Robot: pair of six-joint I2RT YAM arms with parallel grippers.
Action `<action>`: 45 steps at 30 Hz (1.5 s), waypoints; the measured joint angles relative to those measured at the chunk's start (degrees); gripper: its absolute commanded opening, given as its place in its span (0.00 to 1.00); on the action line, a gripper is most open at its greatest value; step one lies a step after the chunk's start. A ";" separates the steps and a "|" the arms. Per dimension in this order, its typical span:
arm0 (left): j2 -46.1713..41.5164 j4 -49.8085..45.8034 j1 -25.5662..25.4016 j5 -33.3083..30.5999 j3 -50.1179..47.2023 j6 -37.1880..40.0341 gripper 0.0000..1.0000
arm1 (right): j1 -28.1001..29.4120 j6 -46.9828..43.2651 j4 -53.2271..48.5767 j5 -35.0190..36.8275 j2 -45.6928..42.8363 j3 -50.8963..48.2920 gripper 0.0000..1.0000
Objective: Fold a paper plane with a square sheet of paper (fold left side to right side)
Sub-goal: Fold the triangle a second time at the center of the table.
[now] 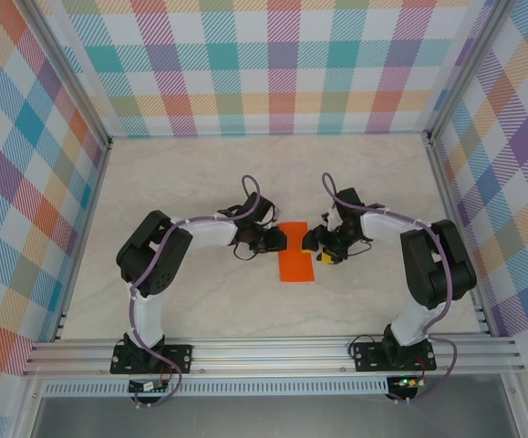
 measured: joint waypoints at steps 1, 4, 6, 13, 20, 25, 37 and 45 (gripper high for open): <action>0.00 0.00 -0.02 0.00 0.00 0.00 0.24 | 0.07 0.00 0.00 -0.02 0.33 0.00 0.59; 0.00 0.00 0.00 -0.02 0.00 0.00 0.23 | 0.55 0.04 -0.37 0.04 0.79 0.00 0.59; 0.00 0.00 0.00 -0.02 -0.02 0.00 0.23 | 0.87 0.17 -0.85 0.07 0.76 0.00 0.59; 0.00 0.02 0.00 -0.04 -0.02 0.00 0.23 | 1.92 0.61 -1.38 0.26 -0.46 -2.03 0.59; 0.00 0.07 0.00 -0.04 -0.04 0.02 0.23 | 2.56 1.51 -1.42 0.48 -1.51 -3.10 0.59; 0.00 0.07 -0.02 -0.04 -0.04 0.02 0.23 | 3.21 1.77 -1.44 1.14 -1.53 -3.15 0.58; 0.00 0.04 -0.02 -0.22 -0.04 0.04 0.23 | 6.99 3.32 -4.44 6.03 -1.79 -1.51 0.60; 0.00 0.07 -0.02 -0.22 -0.04 0.22 0.23 | 9.05 4.98 -6.08 6.93 -1.70 -0.90 0.60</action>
